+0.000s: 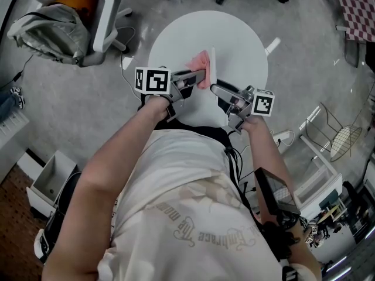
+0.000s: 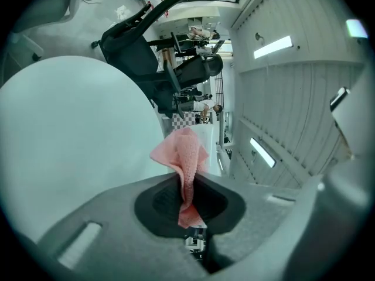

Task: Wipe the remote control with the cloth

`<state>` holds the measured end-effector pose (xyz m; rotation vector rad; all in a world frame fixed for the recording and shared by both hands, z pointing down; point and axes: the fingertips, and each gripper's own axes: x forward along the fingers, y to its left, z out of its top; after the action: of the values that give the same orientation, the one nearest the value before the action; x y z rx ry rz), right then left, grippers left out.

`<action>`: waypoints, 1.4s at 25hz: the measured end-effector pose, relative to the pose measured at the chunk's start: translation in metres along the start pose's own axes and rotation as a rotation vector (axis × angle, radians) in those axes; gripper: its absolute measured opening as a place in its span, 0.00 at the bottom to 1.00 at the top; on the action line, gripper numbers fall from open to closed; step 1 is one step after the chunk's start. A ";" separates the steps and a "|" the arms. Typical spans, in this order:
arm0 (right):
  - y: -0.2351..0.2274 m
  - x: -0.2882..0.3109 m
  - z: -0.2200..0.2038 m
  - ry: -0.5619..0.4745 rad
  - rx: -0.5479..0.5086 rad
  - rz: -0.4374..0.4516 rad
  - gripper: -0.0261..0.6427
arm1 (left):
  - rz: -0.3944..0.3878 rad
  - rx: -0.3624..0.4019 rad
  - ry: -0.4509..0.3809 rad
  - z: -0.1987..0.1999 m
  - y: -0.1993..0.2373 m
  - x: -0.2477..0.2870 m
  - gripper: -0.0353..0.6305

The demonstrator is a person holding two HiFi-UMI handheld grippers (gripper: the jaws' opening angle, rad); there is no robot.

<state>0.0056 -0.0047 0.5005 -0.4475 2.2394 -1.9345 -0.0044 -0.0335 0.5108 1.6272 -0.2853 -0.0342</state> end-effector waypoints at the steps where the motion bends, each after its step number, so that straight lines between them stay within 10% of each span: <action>1: -0.001 -0.001 0.001 -0.006 0.001 -0.004 0.42 | 0.005 0.000 0.007 -0.002 0.001 0.001 0.09; 20: -0.037 -0.024 0.016 -0.142 0.061 -0.100 0.42 | 0.071 -0.037 0.253 -0.075 0.021 0.023 0.09; 27: -0.087 -0.039 0.022 -0.119 0.026 -0.334 0.42 | 0.133 -0.030 0.235 -0.072 0.035 0.014 0.09; 35: -0.122 -0.052 0.027 0.110 -0.253 -0.672 0.41 | 0.173 -0.028 0.175 -0.064 0.040 0.004 0.09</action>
<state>0.0779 -0.0285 0.6122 -1.2996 2.6511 -1.9643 0.0057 0.0263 0.5564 1.5615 -0.2880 0.2341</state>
